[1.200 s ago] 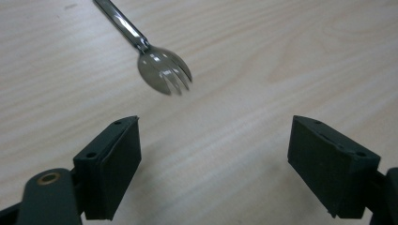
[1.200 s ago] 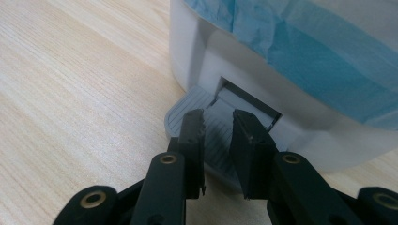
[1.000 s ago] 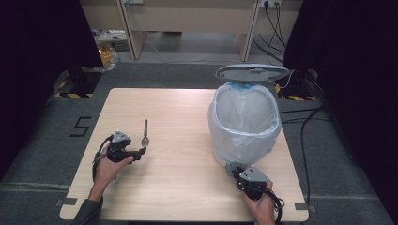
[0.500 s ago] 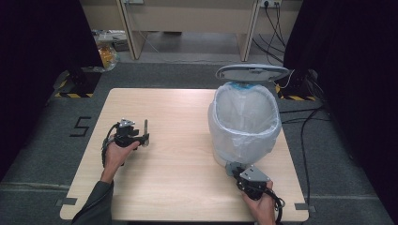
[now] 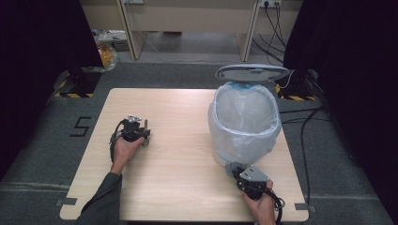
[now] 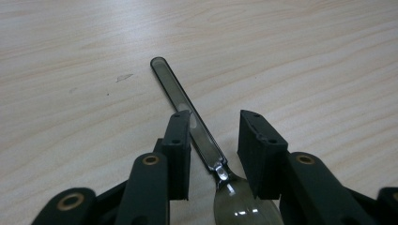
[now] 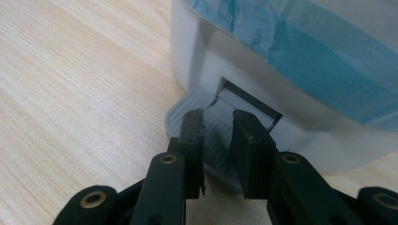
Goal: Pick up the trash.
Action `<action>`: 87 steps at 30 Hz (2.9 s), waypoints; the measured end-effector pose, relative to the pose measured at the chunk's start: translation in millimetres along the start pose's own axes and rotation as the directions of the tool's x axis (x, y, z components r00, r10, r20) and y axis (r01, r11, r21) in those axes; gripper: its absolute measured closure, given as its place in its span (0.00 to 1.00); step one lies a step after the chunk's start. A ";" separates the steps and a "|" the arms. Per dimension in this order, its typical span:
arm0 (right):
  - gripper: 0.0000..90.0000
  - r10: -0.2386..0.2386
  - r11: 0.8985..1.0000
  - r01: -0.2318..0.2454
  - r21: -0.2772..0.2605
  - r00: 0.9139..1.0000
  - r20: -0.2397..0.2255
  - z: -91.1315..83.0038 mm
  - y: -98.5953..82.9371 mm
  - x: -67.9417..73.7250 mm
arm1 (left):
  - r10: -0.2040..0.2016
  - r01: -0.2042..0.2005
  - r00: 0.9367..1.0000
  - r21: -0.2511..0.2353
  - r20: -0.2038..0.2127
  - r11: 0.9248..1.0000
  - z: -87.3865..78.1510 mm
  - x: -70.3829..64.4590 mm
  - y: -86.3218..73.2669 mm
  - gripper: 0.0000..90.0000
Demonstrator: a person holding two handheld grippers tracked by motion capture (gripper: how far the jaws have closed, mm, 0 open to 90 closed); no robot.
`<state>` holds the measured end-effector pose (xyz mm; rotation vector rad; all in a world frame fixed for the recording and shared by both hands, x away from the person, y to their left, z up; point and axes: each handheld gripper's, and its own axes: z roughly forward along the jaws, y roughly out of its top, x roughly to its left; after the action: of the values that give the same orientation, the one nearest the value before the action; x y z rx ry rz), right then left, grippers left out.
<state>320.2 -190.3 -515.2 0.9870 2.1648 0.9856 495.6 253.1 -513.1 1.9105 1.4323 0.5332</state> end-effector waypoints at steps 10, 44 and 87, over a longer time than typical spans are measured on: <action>0.82 -0.004 1.000 0.004 -0.001 1.000 0.000 0.0 0.0 -0.1 | 0.018 -0.018 1.000 0.003 -0.017 1.000 2.6 -1.4 1.5 0.89; 0.82 -0.005 1.000 0.005 0.000 1.000 -0.001 0.1 0.0 -0.3 | 0.115 -0.096 0.983 -0.134 0.140 0.986 -68.1 -27.1 29.2 0.89; 0.82 -0.019 1.000 0.019 -0.001 1.000 0.001 0.7 0.6 -0.3 | 0.414 -0.304 0.820 -0.311 0.397 0.901 -173.4 -157.0 111.8 0.89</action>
<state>321.1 -189.9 -515.1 0.9645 2.1693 0.9767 404.5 133.7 -301.7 1.9535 0.6740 0.3679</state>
